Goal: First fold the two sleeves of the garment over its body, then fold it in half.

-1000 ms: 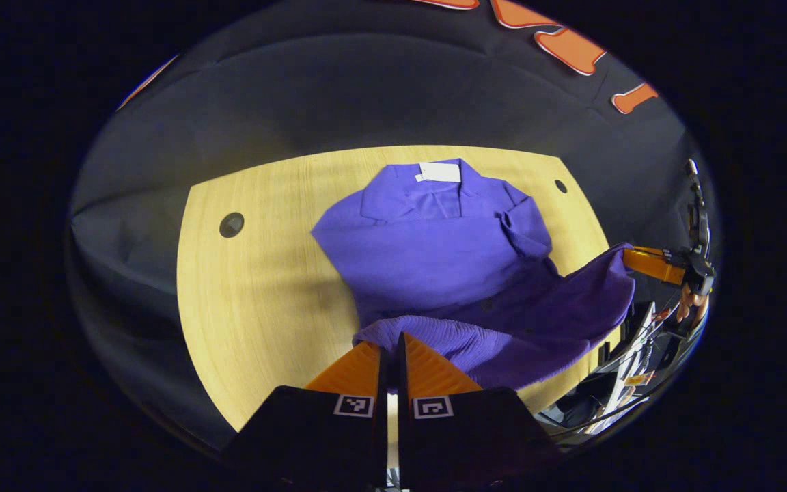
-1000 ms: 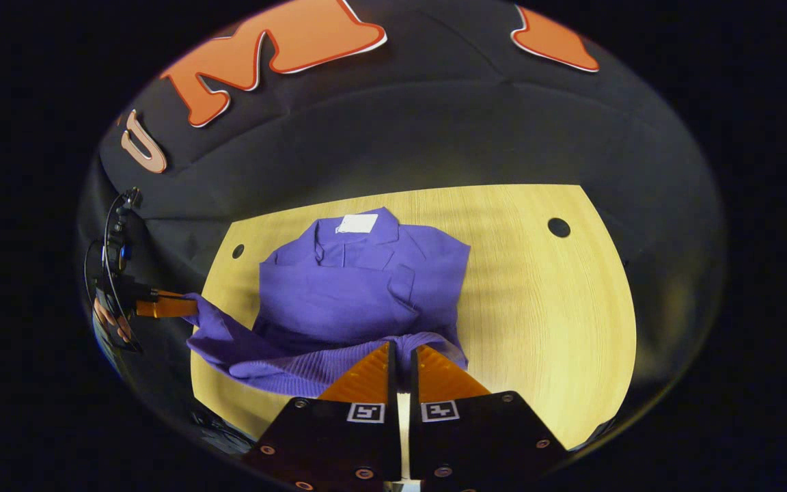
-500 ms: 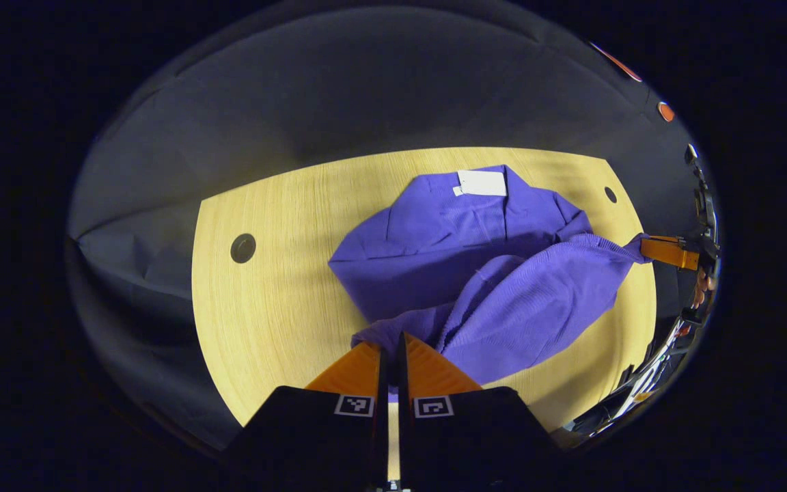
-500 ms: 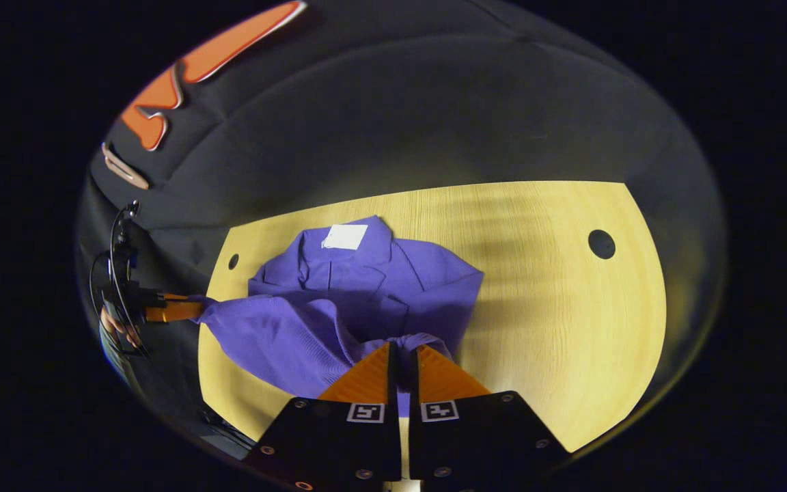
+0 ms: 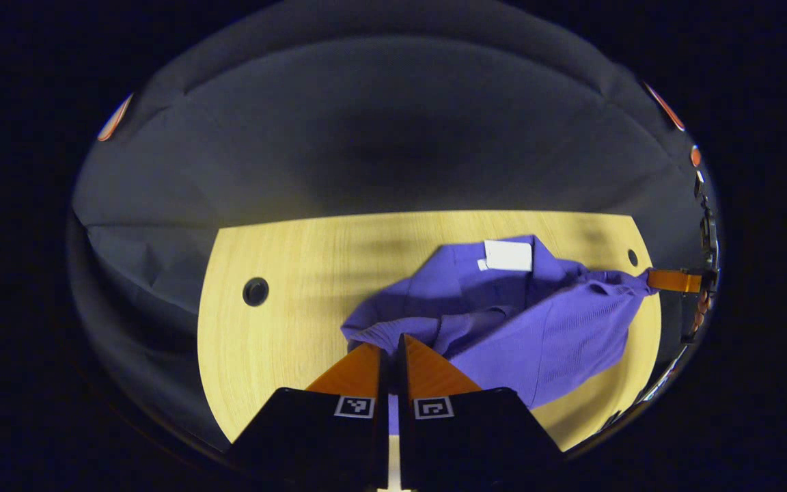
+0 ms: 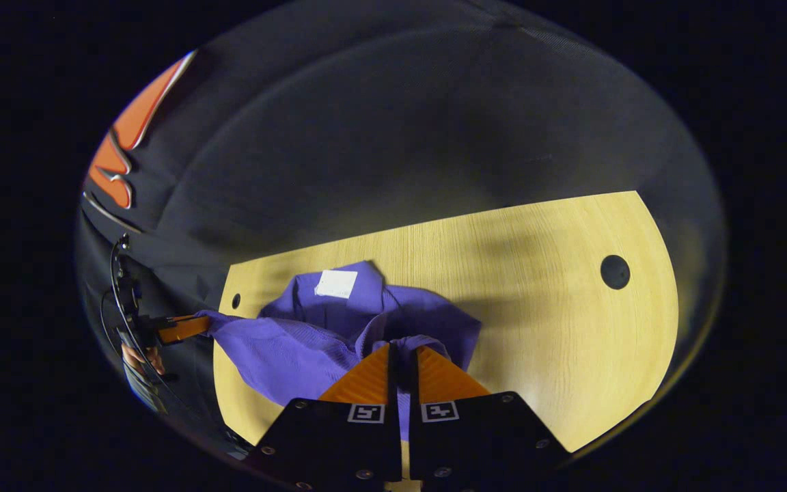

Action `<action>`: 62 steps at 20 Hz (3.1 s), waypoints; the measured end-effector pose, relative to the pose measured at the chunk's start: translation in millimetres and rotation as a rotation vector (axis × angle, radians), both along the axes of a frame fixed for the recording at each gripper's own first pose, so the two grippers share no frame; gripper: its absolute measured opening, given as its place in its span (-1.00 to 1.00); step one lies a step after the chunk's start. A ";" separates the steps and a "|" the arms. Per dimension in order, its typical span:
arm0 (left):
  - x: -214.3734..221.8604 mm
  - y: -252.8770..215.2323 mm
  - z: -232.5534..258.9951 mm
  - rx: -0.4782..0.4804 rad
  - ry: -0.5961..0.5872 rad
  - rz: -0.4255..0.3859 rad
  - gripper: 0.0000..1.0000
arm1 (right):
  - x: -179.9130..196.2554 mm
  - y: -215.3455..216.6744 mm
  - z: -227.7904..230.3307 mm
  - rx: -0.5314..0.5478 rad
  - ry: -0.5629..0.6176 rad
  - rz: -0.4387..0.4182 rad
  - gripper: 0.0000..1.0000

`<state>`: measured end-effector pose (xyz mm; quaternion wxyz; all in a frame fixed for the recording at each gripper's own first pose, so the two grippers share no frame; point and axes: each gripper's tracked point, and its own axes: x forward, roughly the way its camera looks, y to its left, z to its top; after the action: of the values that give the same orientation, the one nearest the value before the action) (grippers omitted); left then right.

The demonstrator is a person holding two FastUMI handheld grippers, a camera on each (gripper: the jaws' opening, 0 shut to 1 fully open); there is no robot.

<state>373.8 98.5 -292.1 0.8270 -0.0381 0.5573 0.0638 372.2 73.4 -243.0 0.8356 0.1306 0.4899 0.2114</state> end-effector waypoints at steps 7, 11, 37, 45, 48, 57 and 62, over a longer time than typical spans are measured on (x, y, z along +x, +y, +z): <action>19.1 12.7 2.1 0.086 -0.081 0.024 -0.81 | 42.7 11.5 6.8 0.063 -0.062 -0.147 -0.75; 27.5 28.1 16.3 0.126 -0.181 0.099 -0.03 | 46.4 -17.6 22.7 -0.062 -0.226 -0.173 -0.17; -177.0 -35.7 263.0 0.156 -0.802 -0.099 0.97 | -197.2 2.9 236.3 -0.147 -0.832 -0.245 0.89; -244.6 -64.0 297.7 0.144 -0.951 -0.091 0.97 | -255.9 31.0 242.8 -0.184 -0.903 -0.195 0.89; -253.9 -66.9 298.9 0.131 -1.000 -0.085 0.98 | -270.0 44.6 238.4 -0.139 -0.904 -0.167 0.90; -276.9 -72.3 302.2 0.138 -1.062 -0.074 0.99 | -293.2 58.7 248.4 -0.101 -1.034 -0.135 0.89; -276.6 -82.6 297.6 0.136 -1.059 -0.115 0.98 | -297.8 55.3 245.3 -0.098 -1.038 -0.139 0.89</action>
<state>97.2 15.9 5.4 0.9977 0.0192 0.0598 0.0264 74.4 128.8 2.4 0.9855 0.0014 0.0108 0.1692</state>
